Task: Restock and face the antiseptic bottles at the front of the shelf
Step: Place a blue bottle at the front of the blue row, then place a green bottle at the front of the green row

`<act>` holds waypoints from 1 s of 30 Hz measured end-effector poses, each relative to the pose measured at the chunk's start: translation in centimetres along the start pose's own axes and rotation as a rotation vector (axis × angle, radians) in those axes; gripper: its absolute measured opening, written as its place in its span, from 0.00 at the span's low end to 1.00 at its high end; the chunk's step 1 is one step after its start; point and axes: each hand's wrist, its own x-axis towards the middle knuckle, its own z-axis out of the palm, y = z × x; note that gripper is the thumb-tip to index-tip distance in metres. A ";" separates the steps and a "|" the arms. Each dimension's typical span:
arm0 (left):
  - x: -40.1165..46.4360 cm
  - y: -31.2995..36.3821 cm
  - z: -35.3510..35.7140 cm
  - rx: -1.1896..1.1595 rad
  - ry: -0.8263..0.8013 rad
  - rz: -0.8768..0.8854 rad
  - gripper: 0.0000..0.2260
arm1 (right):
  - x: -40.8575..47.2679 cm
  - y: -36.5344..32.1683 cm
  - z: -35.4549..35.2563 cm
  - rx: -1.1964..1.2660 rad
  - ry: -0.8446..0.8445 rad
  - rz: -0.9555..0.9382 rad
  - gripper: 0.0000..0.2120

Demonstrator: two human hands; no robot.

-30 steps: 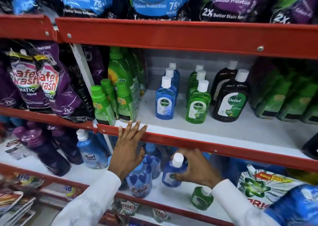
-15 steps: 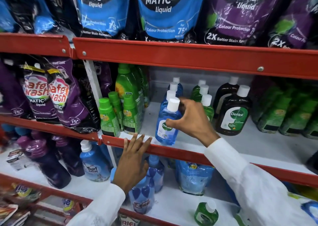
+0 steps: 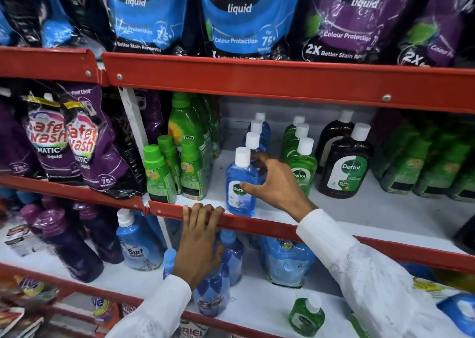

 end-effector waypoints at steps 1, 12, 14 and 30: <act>0.0 0.0 0.0 -0.008 0.012 -0.002 0.36 | -0.6 0.2 -0.3 -0.003 0.028 -0.012 0.29; 0.5 0.3 0.6 -0.025 0.083 -0.021 0.33 | -15.9 11.6 -0.5 0.061 0.090 0.040 0.11; 0.5 0.6 0.8 -0.022 0.084 -0.028 0.34 | -18.1 15.6 1.1 0.006 -0.091 0.206 0.19; 0.4 1.1 0.8 -0.003 0.042 -0.055 0.35 | -18.5 14.6 0.6 -0.073 -0.168 0.320 0.22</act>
